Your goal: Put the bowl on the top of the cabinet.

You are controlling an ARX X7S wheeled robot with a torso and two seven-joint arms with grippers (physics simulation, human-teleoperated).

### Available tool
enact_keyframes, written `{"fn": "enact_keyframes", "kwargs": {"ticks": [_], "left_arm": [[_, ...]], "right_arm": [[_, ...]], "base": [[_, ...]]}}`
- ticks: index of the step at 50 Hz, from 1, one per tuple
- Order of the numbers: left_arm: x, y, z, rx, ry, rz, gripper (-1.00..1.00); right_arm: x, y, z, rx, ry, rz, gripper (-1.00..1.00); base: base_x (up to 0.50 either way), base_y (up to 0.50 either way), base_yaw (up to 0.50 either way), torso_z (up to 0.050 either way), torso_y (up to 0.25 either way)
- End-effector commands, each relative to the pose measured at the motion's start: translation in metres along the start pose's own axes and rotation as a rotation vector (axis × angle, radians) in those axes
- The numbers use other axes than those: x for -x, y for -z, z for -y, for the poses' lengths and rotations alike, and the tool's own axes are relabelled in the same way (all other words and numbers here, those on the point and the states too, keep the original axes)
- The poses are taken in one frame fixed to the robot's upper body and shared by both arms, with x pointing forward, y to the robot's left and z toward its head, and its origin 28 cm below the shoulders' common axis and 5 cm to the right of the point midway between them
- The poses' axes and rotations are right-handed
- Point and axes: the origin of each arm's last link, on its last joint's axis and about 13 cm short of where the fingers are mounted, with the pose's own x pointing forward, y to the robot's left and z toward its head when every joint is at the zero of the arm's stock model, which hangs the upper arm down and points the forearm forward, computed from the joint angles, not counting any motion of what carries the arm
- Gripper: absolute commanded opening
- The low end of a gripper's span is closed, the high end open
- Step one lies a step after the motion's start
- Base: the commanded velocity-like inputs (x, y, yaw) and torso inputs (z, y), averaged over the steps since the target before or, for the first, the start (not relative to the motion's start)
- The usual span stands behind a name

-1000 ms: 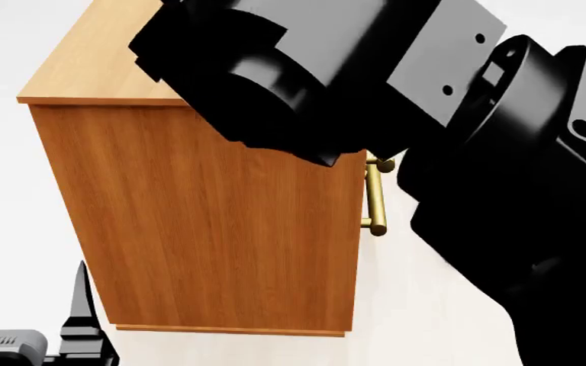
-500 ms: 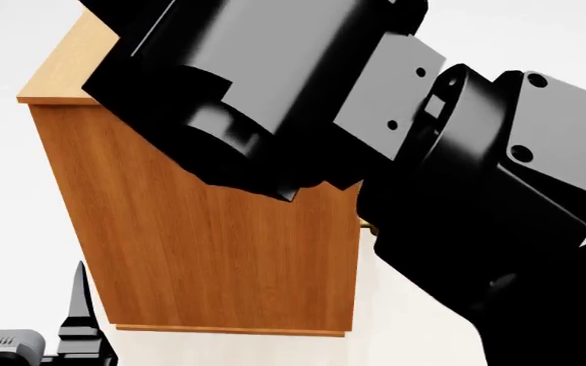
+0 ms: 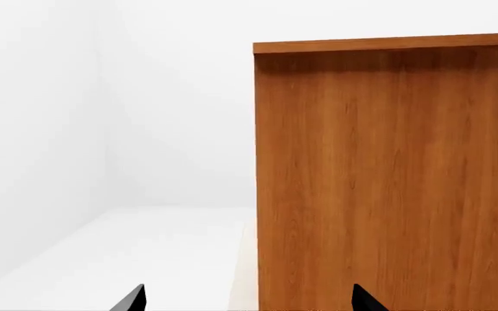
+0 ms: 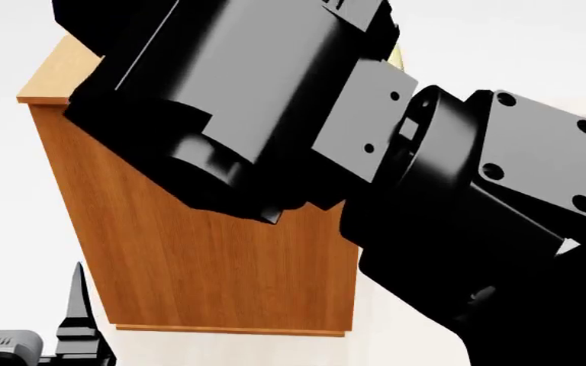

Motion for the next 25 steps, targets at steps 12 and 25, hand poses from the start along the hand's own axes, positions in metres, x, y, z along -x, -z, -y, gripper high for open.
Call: {"fn": "enact_keyframes", "kwargs": {"ticks": [12, 25], "left_arm": [[-0.001, 0.002, 0.0, 0.002, -0.001, -0.005, 1.0], [0.0, 0.002, 0.001, -0.001, 0.001, -0.006, 1.0]], "right_arm": [[0.001, 0.004, 0.022, -0.027, 0.09, 0.02, 1.0], [0.007, 0.005, 0.036, -0.038, 0.117, 0.016, 1.0]], "base": [[0.0, 0.0, 0.0, 0.0, 0.0], [0.0, 0.0, 0.0, 0.0, 0.001]]}}
